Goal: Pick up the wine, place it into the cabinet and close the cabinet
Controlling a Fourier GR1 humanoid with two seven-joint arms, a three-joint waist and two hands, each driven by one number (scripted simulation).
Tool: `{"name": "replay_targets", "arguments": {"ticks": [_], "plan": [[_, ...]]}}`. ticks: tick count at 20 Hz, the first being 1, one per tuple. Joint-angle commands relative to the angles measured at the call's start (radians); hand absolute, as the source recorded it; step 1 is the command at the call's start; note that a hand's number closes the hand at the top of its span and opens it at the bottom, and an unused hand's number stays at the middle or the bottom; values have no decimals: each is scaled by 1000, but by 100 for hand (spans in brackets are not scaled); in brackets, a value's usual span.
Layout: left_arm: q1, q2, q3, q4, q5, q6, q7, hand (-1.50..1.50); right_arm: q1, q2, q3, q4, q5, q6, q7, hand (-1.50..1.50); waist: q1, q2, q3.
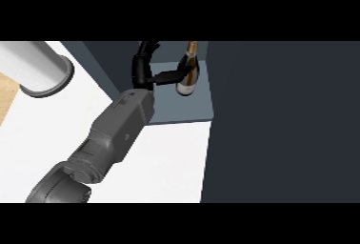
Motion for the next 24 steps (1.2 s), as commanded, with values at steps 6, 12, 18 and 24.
{"name": "replay_targets", "arguments": {"ticks": [6,12,18,24], "plan": [[40,23,-32,37,-53,24,-27,-150,1,8,38,-59,-33,-1,43,-150,-10,5,-2],[77,8,2,22,-28,34,-67,-150,-4,-19,-19,-30,-66,22,19,-150,-16,11,-1],[98,48,6,16,-36,-42,-82,-150,-2,9,10,-10,-34,8,-4,-150,-8,9,-2],[54,38,15,0,-39,-52,-76,-150,49,12,27,-37,-21,15,-18,-150,-12,5,-1]]}}
